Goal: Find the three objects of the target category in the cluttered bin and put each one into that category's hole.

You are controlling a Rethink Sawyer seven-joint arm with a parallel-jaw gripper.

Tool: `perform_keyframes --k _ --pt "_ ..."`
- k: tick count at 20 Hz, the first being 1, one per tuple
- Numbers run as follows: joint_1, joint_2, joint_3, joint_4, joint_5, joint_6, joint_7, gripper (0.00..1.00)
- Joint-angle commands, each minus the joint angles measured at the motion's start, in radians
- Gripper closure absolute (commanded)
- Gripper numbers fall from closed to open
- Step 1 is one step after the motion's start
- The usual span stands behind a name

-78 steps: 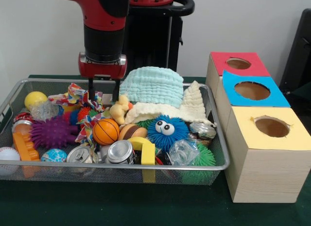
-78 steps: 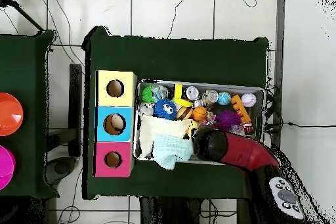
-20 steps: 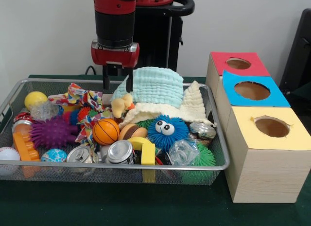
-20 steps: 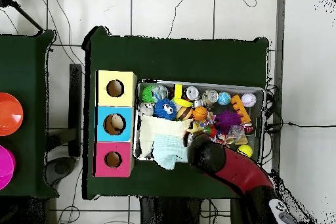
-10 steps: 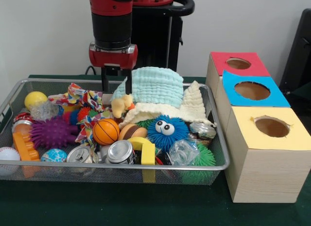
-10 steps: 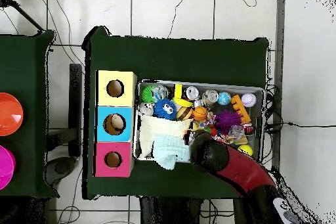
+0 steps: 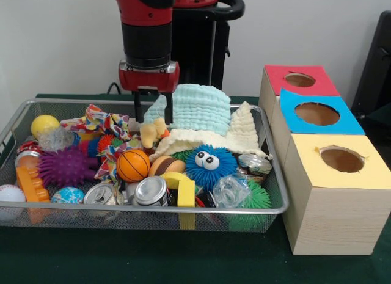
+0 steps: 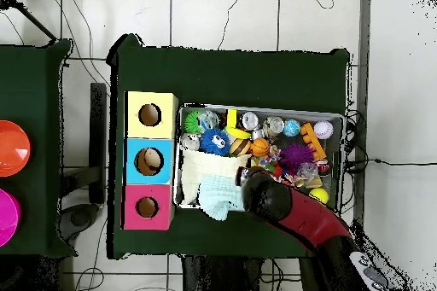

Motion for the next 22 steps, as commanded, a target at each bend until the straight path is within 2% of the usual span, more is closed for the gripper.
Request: perform_keyframes --k 1,7,13,17,22 --pt "-0.026 0.031 0.123 0.063 0.056 -0.078 0.259 0.0" --pt "-0.023 0.042 0.121 0.071 0.05 -0.105 0.259 0.0" --pt "0.017 0.079 0.05 0.019 0.023 -0.101 0.222 0.0" --pt "0.023 0.063 0.037 0.016 0.026 -0.076 0.218 0.0" --pt "-0.001 0.051 0.056 0.037 0.023 -0.096 0.222 0.0"
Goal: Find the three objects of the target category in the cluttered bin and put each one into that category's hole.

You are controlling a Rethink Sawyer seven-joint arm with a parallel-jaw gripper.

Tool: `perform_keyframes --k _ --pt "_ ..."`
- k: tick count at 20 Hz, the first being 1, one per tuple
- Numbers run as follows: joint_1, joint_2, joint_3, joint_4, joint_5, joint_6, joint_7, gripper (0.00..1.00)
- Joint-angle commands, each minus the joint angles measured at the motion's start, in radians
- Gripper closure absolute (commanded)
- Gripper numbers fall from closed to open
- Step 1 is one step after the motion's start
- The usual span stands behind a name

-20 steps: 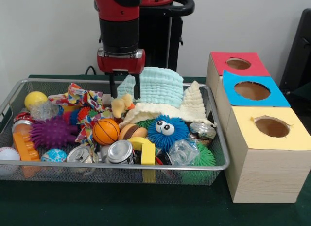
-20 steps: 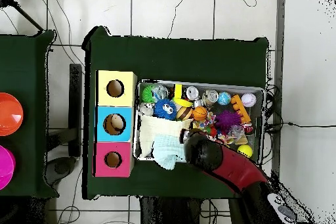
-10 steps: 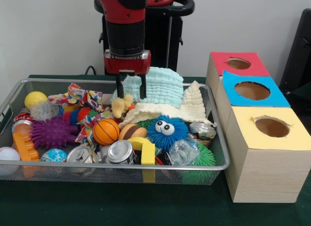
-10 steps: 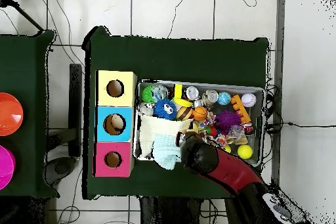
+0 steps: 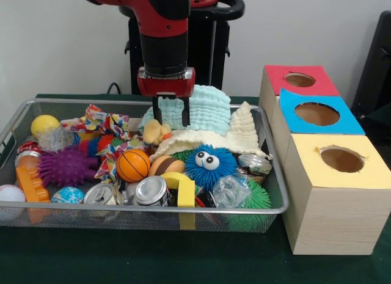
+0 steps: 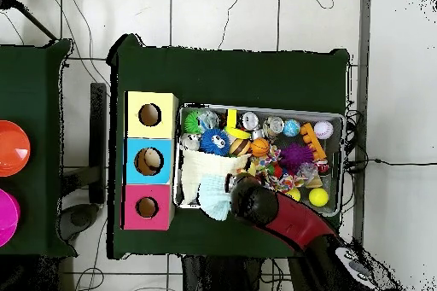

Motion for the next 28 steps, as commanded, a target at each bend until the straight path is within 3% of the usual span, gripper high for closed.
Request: perform_keyframes --k 1,12,19,28 --pt "-0.018 0.005 0.036 -0.001 0.017 -0.062 0.22 0.0" --pt "-0.027 -0.063 0.02 -0.023 0.018 0.041 0.179 0.0" --pt "-0.054 -0.053 0.035 -0.025 0.009 0.023 0.168 0.0" --pt "-0.115 -0.018 0.087 0.007 -0.032 -0.095 0.173 0.0"
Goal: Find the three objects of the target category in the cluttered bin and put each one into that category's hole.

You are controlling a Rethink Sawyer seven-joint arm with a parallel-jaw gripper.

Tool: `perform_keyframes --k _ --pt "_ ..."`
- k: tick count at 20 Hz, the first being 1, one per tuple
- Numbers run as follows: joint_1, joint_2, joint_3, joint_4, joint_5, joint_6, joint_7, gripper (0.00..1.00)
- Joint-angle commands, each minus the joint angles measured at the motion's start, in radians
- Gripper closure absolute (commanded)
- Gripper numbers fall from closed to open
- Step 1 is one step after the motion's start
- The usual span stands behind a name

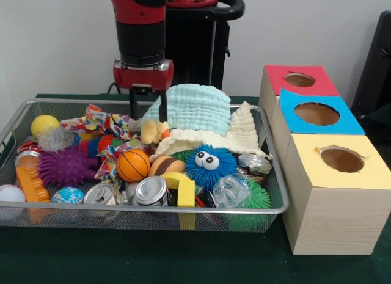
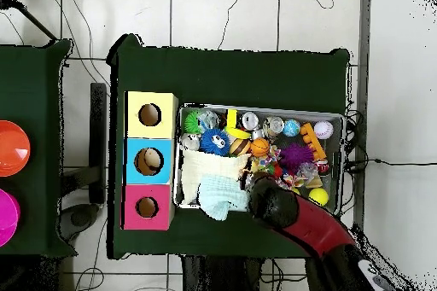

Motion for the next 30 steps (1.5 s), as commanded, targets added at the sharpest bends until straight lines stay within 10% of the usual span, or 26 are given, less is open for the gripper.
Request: perform_keyframes --k 1,30 --pt "-0.048 0.035 0.093 0.008 -0.034 -0.102 0.174 0.0" --pt "0.031 0.036 0.065 0.016 0.004 -0.086 0.211 0.0"
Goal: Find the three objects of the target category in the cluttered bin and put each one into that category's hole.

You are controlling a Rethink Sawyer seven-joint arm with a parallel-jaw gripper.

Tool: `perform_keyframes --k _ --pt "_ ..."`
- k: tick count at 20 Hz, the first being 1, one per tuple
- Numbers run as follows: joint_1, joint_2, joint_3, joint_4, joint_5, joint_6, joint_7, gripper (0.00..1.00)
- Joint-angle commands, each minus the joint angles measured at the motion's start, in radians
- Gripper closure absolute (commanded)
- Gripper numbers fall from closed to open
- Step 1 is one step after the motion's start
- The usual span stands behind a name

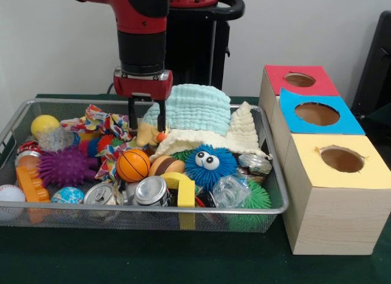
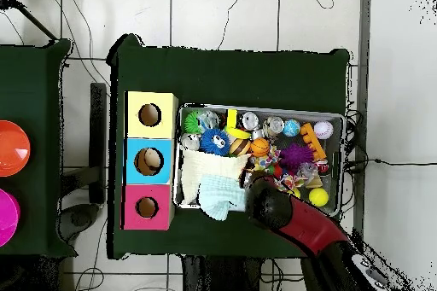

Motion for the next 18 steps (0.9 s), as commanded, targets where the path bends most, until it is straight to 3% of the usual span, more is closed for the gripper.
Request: perform_keyframes --k 1,18 --pt "0.023 -0.009 0.064 0.013 0.015 0.019 0.207 0.0" --pt "0.008 0.004 0.074 0.008 -0.004 0.012 0.186 0.0"
